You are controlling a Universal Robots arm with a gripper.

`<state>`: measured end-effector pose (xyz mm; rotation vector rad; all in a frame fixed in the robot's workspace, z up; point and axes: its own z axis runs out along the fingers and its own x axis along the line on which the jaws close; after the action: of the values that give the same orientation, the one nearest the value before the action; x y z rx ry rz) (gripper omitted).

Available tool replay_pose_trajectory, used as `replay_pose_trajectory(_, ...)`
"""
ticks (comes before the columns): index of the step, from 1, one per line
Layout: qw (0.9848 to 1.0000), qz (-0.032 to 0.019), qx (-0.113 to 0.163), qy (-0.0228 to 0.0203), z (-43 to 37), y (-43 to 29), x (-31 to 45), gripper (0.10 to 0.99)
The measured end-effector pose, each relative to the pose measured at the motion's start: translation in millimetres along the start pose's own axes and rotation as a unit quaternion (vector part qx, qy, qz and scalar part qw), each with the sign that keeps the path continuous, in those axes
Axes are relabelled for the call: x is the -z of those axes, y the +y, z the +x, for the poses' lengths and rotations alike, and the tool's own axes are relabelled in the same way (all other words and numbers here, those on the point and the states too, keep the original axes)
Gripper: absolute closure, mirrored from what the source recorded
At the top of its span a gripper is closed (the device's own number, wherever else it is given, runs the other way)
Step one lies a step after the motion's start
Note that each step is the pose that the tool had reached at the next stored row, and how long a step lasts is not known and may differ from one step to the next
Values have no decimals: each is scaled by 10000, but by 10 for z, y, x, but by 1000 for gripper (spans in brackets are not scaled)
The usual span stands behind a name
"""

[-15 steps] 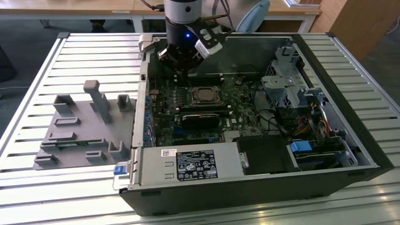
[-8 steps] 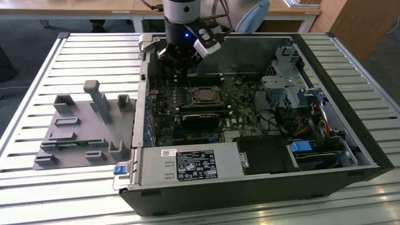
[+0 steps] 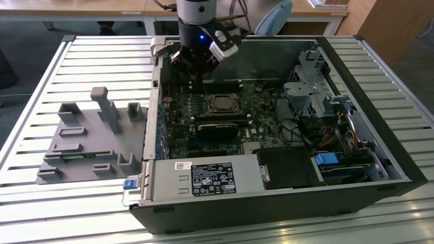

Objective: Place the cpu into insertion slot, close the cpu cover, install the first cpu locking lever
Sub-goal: 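Install the first cpu locking lever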

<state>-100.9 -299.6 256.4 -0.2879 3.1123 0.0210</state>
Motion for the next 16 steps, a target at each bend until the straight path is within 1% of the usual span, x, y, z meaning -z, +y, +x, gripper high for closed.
replay_pose_trajectory(9, 10000, 1, -40, 0, -8, 48, -14, 980)
replay_pose_trajectory(16, 10000, -3, -40, -1, 9, 53, -15, 980)
